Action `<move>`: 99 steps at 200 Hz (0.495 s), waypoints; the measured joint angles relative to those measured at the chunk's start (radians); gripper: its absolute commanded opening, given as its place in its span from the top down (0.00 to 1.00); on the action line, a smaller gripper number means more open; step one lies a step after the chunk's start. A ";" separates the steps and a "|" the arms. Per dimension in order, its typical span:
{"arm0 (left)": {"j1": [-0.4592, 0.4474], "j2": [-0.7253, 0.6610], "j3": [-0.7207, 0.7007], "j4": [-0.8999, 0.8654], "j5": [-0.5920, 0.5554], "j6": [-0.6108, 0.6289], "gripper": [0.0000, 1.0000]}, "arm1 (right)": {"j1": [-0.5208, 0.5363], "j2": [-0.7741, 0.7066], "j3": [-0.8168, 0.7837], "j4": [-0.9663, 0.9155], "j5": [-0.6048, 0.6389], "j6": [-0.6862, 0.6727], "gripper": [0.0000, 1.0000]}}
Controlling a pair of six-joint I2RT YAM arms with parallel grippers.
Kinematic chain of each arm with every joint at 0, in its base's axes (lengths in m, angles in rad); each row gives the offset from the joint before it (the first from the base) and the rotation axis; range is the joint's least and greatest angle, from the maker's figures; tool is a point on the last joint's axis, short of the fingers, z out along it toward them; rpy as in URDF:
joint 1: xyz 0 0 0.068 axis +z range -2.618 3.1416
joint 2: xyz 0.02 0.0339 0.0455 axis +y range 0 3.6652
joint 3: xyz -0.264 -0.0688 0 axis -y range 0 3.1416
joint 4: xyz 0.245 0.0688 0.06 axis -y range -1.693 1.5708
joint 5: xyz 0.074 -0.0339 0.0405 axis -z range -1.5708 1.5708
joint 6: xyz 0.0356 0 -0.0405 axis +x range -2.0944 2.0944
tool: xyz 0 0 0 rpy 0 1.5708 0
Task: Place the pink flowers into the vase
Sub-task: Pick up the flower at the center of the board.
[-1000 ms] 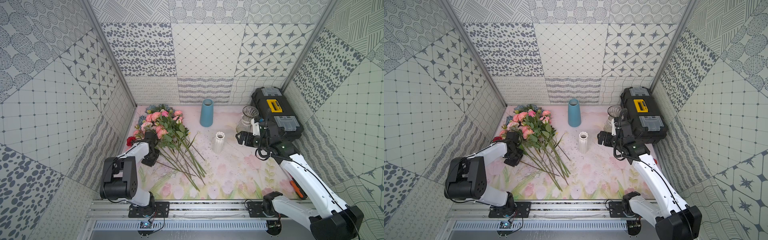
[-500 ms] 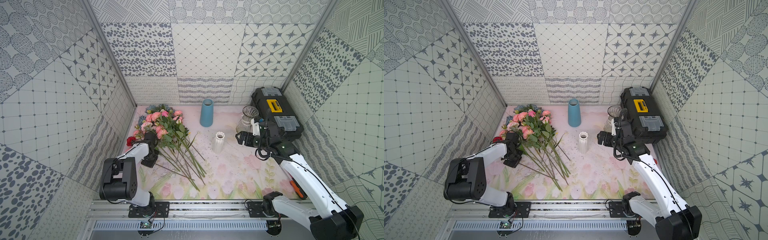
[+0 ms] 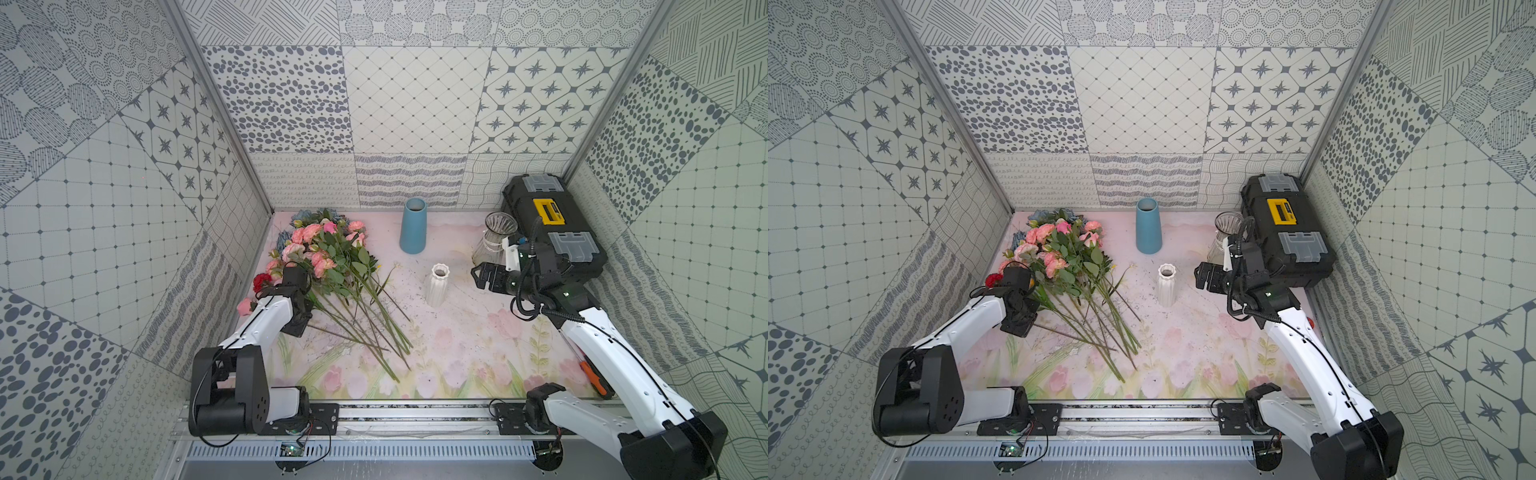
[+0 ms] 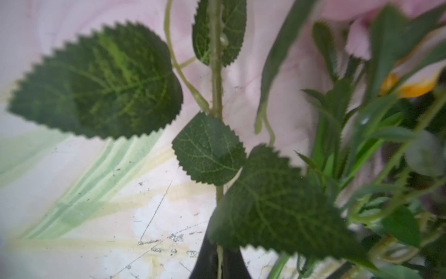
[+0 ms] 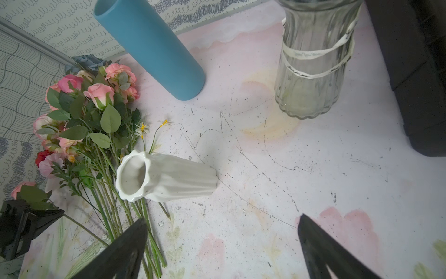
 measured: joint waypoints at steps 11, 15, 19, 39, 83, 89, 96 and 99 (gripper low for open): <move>0.000 -0.026 0.015 -0.020 -0.015 0.005 1.00 | 0.000 0.000 0.000 0.000 0.003 0.000 0.02; 0.000 -0.033 0.019 -0.025 -0.020 0.008 1.00 | 0.000 0.000 0.000 0.000 0.004 0.000 0.02; -0.002 -0.043 0.025 -0.031 -0.026 0.014 1.00 | 0.000 0.000 0.000 0.000 0.005 0.000 0.02; -0.016 -0.080 0.053 -0.052 -0.055 0.040 1.00 | 0.000 0.000 0.000 0.000 0.010 0.000 0.02; -0.083 -0.168 0.114 -0.061 -0.103 0.140 1.00 | 0.000 0.000 0.000 0.000 0.014 -0.002 0.02; -0.095 -0.174 0.126 -0.058 -0.106 0.161 1.00 | 0.000 0.000 0.000 -0.001 0.014 -0.003 0.02; -0.113 -0.179 0.145 -0.053 -0.110 0.191 1.00 | 0.000 0.000 0.002 -0.004 0.012 -0.004 0.02; -0.118 -0.179 0.151 -0.051 -0.111 0.199 1.00 | 0.000 0.000 0.003 -0.005 0.010 -0.004 0.02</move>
